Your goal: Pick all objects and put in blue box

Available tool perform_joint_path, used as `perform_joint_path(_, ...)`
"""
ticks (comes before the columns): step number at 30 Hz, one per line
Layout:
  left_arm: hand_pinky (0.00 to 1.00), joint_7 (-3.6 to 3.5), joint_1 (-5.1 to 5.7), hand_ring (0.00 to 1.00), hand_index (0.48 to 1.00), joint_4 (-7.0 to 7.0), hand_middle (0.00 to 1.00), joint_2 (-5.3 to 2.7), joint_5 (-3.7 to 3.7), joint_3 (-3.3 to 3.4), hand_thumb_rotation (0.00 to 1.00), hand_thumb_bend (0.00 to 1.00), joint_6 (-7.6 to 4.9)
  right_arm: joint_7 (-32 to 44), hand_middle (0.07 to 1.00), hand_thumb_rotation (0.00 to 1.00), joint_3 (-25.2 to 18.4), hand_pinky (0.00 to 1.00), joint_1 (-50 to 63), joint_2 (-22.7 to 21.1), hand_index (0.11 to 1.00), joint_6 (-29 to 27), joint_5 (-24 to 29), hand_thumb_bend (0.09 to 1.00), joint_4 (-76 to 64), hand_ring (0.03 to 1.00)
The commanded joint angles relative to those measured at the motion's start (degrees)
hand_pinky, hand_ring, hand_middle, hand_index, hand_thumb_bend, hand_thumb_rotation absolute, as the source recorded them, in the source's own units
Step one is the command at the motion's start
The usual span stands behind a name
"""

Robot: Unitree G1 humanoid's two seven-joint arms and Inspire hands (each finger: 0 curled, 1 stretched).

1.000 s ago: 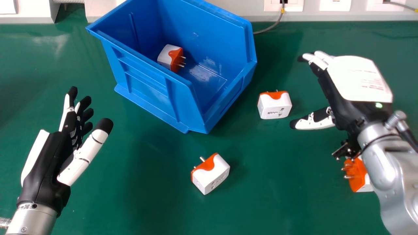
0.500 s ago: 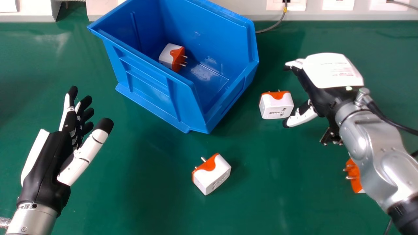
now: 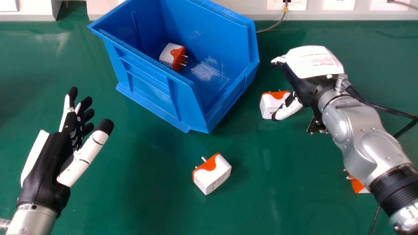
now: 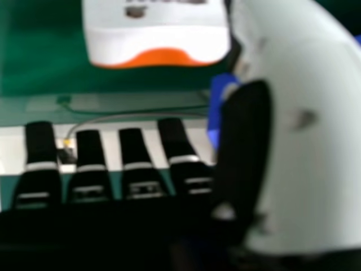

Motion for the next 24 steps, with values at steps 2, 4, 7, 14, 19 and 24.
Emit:
perform_joint_path(2, 0.95, 0.37, 0.41, 0.98, 0.973, -1.87, 0.99, 0.11, 0.21, 0.28, 0.72, 0.66, 0.07, -1.02, 0.867, 0.25, 0.27, 0.74, -1.88, -0.14, 0.812, -0.43, 0.10, 0.525, -0.07, 0.857)
perform_joint_path(4, 0.95, 0.35, 0.39, 0.98, 0.973, -1.86, 0.99, 0.13, 0.16, 0.33, 0.72, 0.66, 0.14, -1.00, 0.865, 0.24, 0.50, 0.74, -1.81, -0.12, 0.811, -0.62, 0.20, 0.516, 0.12, 0.857)
perform_joint_path(7, 0.95, 0.29, 0.44, 0.98, 0.973, -1.94, 0.99, 0.16, 0.01, 0.45, 0.72, 0.66, 0.18, -0.63, 0.864, 0.24, 0.90, 0.73, -1.60, -0.09, 0.809, -1.00, 0.44, 0.516, 0.25, 0.856)
perform_joint_path(14, 0.96, 0.15, 0.44, 0.98, 0.974, -1.99, 0.99, 0.20, -0.19, 0.58, 0.72, 0.66, 0.04, 0.15, 0.862, 0.24, 1.57, 0.74, -1.76, -0.55, 0.806, -1.66, 0.50, 0.507, 1.02, 0.854)
perform_joint_path(19, 0.96, 0.09, 0.57, 0.98, 0.975, -2.30, 0.99, 0.33, -0.21, 0.71, 0.73, 0.67, 0.12, -0.18, 0.859, 0.23, 2.40, 0.74, -2.42, -1.08, 0.805, -2.70, 0.20, 0.504, 3.22, 0.853)
perform_joint_path(24, 0.96, 0.08, 0.71, 0.98, 0.977, -2.28, 0.99, 0.57, 0.04, 0.91, 0.73, 0.66, -0.03, -0.66, 0.857, 0.23, 3.28, 0.74, -3.86, -0.70, 0.804, -2.73, -0.42, 0.496, 6.65, 0.853)
